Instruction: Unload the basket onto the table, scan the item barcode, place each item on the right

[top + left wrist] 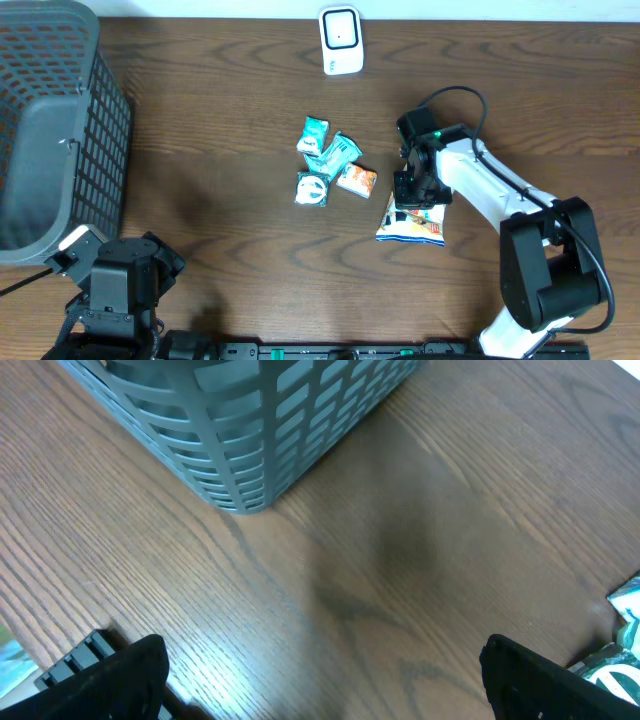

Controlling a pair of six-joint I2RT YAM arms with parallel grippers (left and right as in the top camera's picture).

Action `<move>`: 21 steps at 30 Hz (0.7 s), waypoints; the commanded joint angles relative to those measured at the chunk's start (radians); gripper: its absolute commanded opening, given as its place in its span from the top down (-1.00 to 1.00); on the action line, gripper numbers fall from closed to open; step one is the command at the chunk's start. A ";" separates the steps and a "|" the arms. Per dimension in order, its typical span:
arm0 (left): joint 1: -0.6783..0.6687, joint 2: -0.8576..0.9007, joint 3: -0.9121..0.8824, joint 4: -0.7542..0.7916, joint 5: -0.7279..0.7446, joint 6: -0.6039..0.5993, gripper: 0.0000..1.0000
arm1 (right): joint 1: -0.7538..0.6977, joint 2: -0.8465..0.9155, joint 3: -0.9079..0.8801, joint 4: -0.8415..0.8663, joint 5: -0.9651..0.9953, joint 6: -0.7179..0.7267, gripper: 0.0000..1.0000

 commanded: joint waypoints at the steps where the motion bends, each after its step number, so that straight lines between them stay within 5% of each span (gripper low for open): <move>1: 0.007 -0.001 0.000 -0.002 -0.017 -0.013 -0.96 | -0.002 0.009 -0.034 -0.012 0.014 0.031 0.98; 12: 0.007 -0.001 0.000 -0.002 -0.017 -0.013 -0.96 | -0.068 0.007 0.296 -0.229 0.179 -0.017 0.90; 21: 0.007 -0.001 0.000 -0.002 -0.017 -0.013 -0.96 | -0.068 0.010 0.161 -0.093 0.182 -0.016 0.79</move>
